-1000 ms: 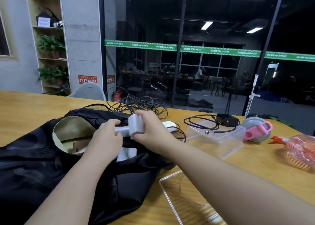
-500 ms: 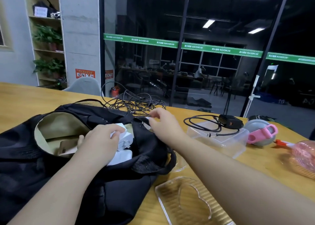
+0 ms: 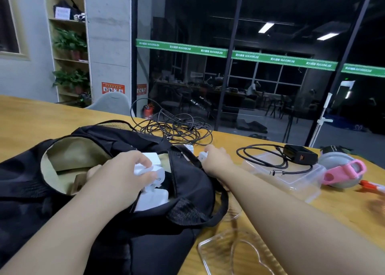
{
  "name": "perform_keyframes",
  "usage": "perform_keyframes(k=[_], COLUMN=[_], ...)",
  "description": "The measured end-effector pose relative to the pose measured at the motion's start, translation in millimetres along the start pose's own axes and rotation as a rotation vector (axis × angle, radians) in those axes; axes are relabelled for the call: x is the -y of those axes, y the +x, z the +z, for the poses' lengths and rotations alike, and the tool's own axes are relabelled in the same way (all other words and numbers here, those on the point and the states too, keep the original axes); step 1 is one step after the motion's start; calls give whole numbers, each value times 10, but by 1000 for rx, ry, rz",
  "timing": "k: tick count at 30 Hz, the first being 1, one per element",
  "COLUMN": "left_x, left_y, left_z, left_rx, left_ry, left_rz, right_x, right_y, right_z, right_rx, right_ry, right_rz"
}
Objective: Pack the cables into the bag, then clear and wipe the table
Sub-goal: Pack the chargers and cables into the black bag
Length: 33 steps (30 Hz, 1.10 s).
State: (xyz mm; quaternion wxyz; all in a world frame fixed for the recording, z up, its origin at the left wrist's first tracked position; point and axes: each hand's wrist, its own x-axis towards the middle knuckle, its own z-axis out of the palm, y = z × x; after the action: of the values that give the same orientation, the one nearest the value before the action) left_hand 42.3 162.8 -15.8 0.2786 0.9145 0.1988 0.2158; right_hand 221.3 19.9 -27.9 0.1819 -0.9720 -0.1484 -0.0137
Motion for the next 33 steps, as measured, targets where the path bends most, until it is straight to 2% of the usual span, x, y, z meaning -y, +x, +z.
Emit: perform_keyframes(k=[4, 8, 11, 15, 19, 24, 27, 33], left_x=[126, 145, 158, 226, 326, 266, 153, -26], left_y=[37, 51, 56, 78, 109, 84, 59, 29], left_z=[-68, -97, -111, -122, -157, -172, -135, 3], left_rx=[14, -34, -87, -156, -118, -99, -111, -83], left_ry=[-52, -65, -17, 58, 149, 216, 256, 266], left_rz=[-29, -14, -36, -107, -195, -232, -164, 31], right_x=[23, 31, 52, 150, 319, 474, 541, 569], right_y=[3, -42, -72, -167, -396, -699, -795, -775], right_z=[39, 52, -1, -101, -192, -227, -194, -144], right_rx=[-6, -128, -237, -271, -159, 70, 148, 129], right_ry=[-21, 26, 106, 241, 363, 314, 278, 197], right_rz=[22, -16, -84, -252, -420, -619, -693, -788])
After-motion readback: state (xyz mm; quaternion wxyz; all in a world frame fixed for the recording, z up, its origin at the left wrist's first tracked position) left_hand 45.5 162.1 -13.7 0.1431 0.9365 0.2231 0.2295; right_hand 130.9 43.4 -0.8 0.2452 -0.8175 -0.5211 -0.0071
